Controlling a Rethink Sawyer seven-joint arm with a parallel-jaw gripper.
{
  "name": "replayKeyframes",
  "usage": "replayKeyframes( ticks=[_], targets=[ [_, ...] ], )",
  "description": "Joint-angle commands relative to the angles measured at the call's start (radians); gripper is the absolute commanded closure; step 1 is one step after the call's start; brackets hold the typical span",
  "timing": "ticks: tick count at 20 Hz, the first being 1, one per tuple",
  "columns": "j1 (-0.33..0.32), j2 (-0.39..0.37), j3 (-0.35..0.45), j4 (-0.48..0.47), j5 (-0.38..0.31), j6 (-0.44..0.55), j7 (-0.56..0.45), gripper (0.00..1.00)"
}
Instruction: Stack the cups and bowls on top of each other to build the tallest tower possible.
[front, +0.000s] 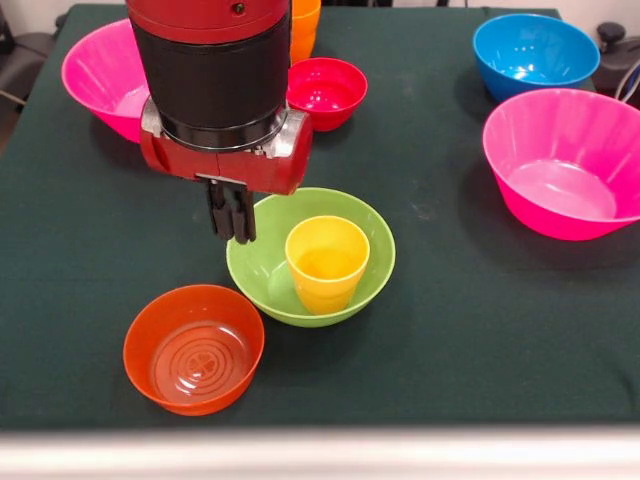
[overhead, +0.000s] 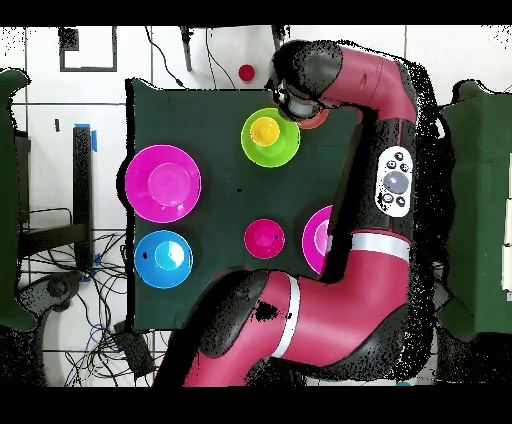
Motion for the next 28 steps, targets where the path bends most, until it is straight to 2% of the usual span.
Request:
replayKeyframes(
  ticks=[1,4,7,11,15,18,21,24,25,28],
  targets=[
    [-0.005,-0.065,0.02,0.124,-0.032,-0.103,-0.052,1.0],
    [0.007,-0.008,0.034,0.005,-0.036,-0.027,-0.065,1.0],
    [0.03,0.1,0.058,-0.187,-0.047,0.094,-0.032,1.0],
    [0.032,0.207,0.118,-0.304,-0.042,0.095,-0.037,1.0],
    [0.053,0.275,0.148,-0.43,-0.091,0.183,-0.017,1.0],
    [0.056,0.287,0.181,-0.454,-0.1,0.226,-0.026,1.0],
    [0.054,0.292,0.205,-0.459,-0.11,0.266,-0.083,1.0],
    [0.051,0.291,0.235,-0.467,-0.154,0.278,-0.083,1.0],
    [0.05,0.29,0.251,-0.473,-0.182,0.283,-0.077,0.0],
    [0.051,0.292,0.258,-0.477,-0.202,0.277,-0.063,0.0]
  ],
)
